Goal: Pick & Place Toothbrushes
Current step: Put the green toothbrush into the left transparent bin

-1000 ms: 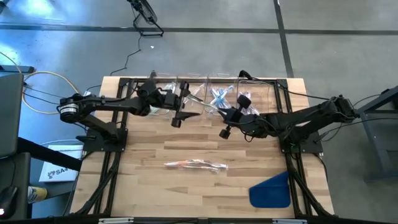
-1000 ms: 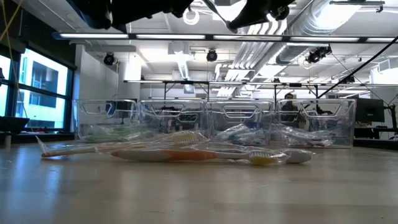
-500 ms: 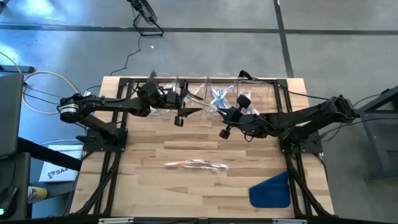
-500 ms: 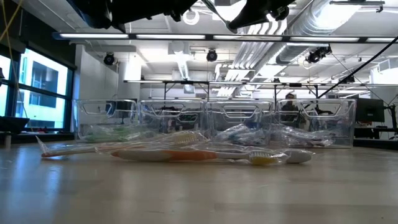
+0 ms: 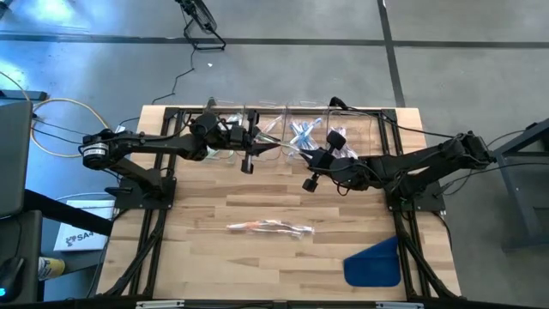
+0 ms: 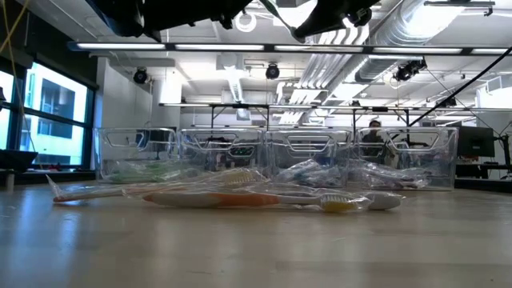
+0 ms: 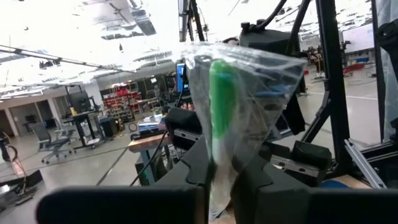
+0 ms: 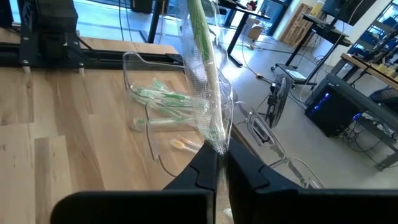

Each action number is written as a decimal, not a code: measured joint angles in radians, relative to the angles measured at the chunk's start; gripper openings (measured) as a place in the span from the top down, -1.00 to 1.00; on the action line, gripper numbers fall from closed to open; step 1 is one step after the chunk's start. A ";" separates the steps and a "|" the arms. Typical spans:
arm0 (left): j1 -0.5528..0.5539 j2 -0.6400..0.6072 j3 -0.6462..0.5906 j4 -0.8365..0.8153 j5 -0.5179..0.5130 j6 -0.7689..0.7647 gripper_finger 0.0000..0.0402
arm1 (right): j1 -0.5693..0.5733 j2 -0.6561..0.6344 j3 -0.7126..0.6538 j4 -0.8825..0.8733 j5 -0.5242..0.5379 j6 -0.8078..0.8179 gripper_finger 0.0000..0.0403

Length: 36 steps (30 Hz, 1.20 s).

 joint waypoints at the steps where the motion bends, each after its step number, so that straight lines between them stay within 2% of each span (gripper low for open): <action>1: 0.000 0.000 0.000 0.000 0.000 0.002 0.89 | 0.000 0.000 0.000 0.000 0.000 0.000 0.96; 7: 0.000 0.000 0.000 -0.001 0.001 0.007 0.87 | 0.000 0.000 0.000 0.001 0.000 0.011 0.74; 14: 0.012 -0.006 0.000 -0.007 0.010 0.040 0.89 | 0.041 -0.003 0.000 0.018 0.002 0.004 0.37; 18: 0.066 -0.045 0.000 -0.013 0.055 0.045 0.89 | 0.099 -0.029 0.000 0.018 0.071 0.008 0.13; 21: 0.131 -0.103 0.000 -0.103 0.060 0.066 0.89 | 0.159 -0.062 0.000 -0.011 0.176 0.001 0.01; 25: 0.242 -0.192 0.000 -0.358 0.060 0.086 0.89 | 0.227 -0.103 0.001 -0.042 0.278 0.010 -0.03; 30: 0.359 -0.291 -0.001 -0.693 0.007 0.083 0.89 | 0.269 -0.115 0.001 -0.058 0.290 0.012 0.01; 36: 0.456 -0.366 0.000 -0.938 -0.070 0.104 0.89 | 0.263 -0.112 0.001 -0.106 0.289 0.067 0.06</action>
